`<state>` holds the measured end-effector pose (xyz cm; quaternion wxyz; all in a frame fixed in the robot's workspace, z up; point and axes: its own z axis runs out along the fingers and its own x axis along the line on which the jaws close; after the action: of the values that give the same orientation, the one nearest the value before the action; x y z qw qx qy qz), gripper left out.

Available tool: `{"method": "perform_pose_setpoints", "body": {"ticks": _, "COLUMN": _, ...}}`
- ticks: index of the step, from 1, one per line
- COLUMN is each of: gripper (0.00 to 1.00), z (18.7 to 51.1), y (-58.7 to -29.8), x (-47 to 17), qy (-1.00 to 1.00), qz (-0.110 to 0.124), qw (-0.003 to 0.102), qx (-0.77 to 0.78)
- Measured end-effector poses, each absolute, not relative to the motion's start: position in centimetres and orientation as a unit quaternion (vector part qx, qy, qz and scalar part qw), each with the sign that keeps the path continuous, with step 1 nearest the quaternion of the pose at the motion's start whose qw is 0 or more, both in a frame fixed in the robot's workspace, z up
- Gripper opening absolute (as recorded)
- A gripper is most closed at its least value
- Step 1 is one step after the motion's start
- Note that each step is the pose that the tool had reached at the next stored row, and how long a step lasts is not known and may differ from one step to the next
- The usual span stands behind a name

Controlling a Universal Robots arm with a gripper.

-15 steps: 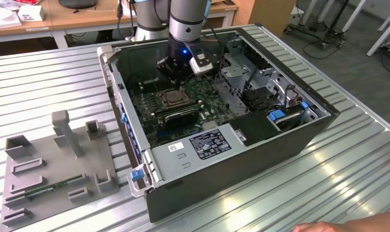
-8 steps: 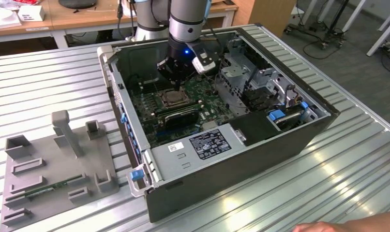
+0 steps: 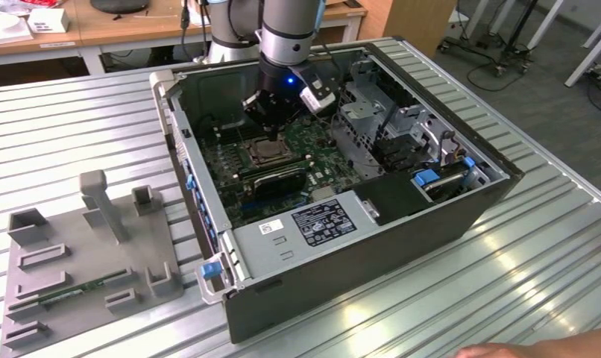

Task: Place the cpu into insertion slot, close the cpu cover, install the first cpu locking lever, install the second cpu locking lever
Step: 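Close the cpu cover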

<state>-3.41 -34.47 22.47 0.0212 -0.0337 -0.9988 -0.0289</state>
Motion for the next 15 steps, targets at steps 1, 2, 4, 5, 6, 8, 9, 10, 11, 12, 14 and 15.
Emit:
{"method": "perform_pose_setpoints", "body": {"ticks": 1, "gripper": 0.11, "z": 22.44, "y": -34.47, "x": -3.41, "qy": -0.999, "qz": -0.029, "qw": 0.020, "qx": -0.029}}
{"method": "perform_pose_setpoints", "body": {"ticks": 2, "gripper": 0.11, "z": 22.41, "y": -34.47, "x": -3.41, "qy": -0.999, "qz": -0.029, "qw": 0.018, "qx": -0.025}}
{"method": "perform_pose_setpoints", "body": {"ticks": 4, "gripper": 0.11, "z": 22.39, "y": -34.47, "x": -3.52, "qy": -0.999, "qz": -0.028, "qw": 0.014, "qx": -0.023}}
{"method": "perform_pose_setpoints", "body": {"ticks": 5, "gripper": 0.11, "z": 22.39, "y": -34.47, "x": -3.56, "qy": -0.999, "qz": -0.028, "qw": 0.013, "qx": -0.022}}
{"method": "perform_pose_setpoints", "body": {"ticks": 6, "gripper": 0.11, "z": 22.39, "y": -34.47, "x": -3.56, "qy": -0.999, "qz": -0.028, "qw": 0.013, "qx": -0.022}}
{"method": "perform_pose_setpoints", "body": {"ticks": 8, "gripper": 0.11, "z": 22.39, "y": -34.47, "x": -3.56, "qy": -0.999, "qz": -0.028, "qw": 0.013, "qx": -0.022}}
{"method": "perform_pose_setpoints", "body": {"ticks": 9, "gripper": 0.11, "z": 22.39, "y": -34.47, "x": -3.56, "qy": -0.999, "qz": -0.028, "qw": 0.013, "qx": -0.022}}
{"method": "perform_pose_setpoints", "body": {"ticks": 10, "gripper": 0.11, "z": 22.38, "y": -34.46, "x": -3.57, "qy": -0.999, "qz": -0.028, "qw": 0.012, "qx": -0.022}}
{"method": "perform_pose_setpoints", "body": {"ticks": 11, "gripper": 0.11, "z": 22.38, "y": -34.47, "x": -3.58, "qy": -0.999, "qz": -0.028, "qw": 0.008, "qx": -0.022}}
{"method": "perform_pose_setpoints", "body": {"ticks": 12, "gripper": 0.11, "z": 22.36, "y": -34.47, "x": -3.57, "qy": -0.999, "qz": -0.028, "qw": 0.004, "qx": -0.022}}
{"method": "perform_pose_setpoints", "body": {"ticks": 14, "gripper": 0.11, "z": 22.33, "y": -34.47, "x": -3.58, "qy": -0.999, "qz": -0.029, "qw": -0.008, "qx": -0.021}}
{"method": "perform_pose_setpoints", "body": {"ticks": 15, "gripper": 0.11, "z": 22.31, "y": -34.47, "x": -3.59, "qy": -0.999, "qz": -0.029, "qw": -0.014, "qx": -0.021}}
